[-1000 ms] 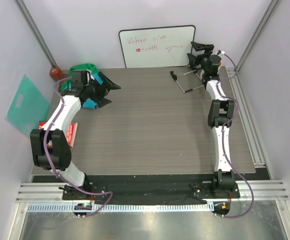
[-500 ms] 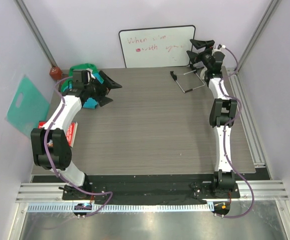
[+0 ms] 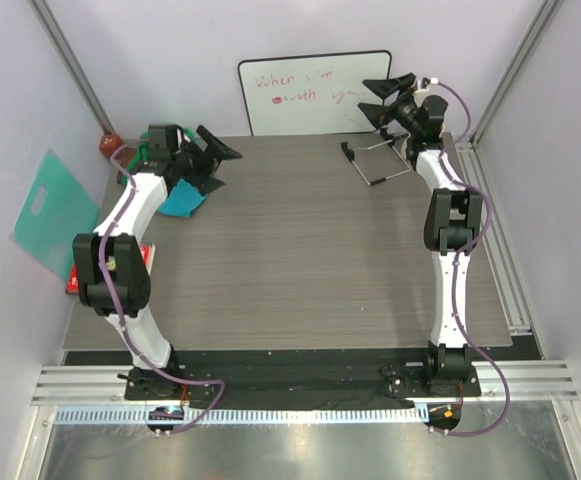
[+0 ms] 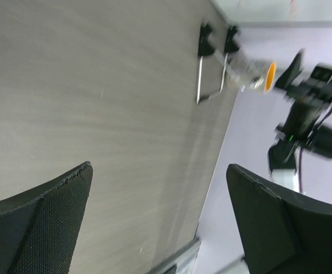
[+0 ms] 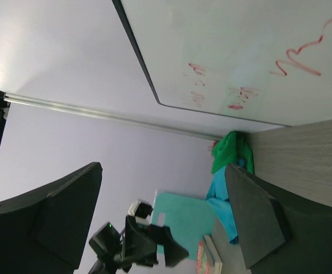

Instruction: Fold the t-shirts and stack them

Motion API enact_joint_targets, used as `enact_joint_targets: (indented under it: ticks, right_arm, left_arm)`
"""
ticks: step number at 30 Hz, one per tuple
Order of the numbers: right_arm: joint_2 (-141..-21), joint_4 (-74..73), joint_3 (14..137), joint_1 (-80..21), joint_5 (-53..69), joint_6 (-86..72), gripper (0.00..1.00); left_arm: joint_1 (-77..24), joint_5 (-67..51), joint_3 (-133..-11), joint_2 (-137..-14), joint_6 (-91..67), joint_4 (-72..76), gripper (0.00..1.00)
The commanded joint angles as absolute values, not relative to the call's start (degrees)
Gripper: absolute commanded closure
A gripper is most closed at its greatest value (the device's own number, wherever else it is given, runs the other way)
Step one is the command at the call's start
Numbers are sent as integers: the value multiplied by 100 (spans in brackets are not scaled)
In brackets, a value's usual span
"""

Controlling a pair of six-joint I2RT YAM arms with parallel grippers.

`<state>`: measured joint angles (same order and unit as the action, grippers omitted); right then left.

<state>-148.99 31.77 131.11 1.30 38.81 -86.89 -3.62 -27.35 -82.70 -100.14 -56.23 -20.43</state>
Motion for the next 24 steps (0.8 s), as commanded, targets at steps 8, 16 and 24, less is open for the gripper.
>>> enact_joint_targets:
  ticks: [8, 16, 24]
  right_arm:
    - [-13237, 3875, 11101, 0, 5141, -8463, 6]
    - [-12701, 4535, 9801, -184, 5308, -8885, 7]
    - [-12173, 4518, 8772, -237, 5493, -8798, 7]
  left_arm:
    - [272, -2566, -12604, -13231, -6678, -1274, 1]
    - [343, -2101, -14561, -14984, -8182, 332, 7]
    - [141, -1995, -14625, -15459, -8525, 1088, 6]
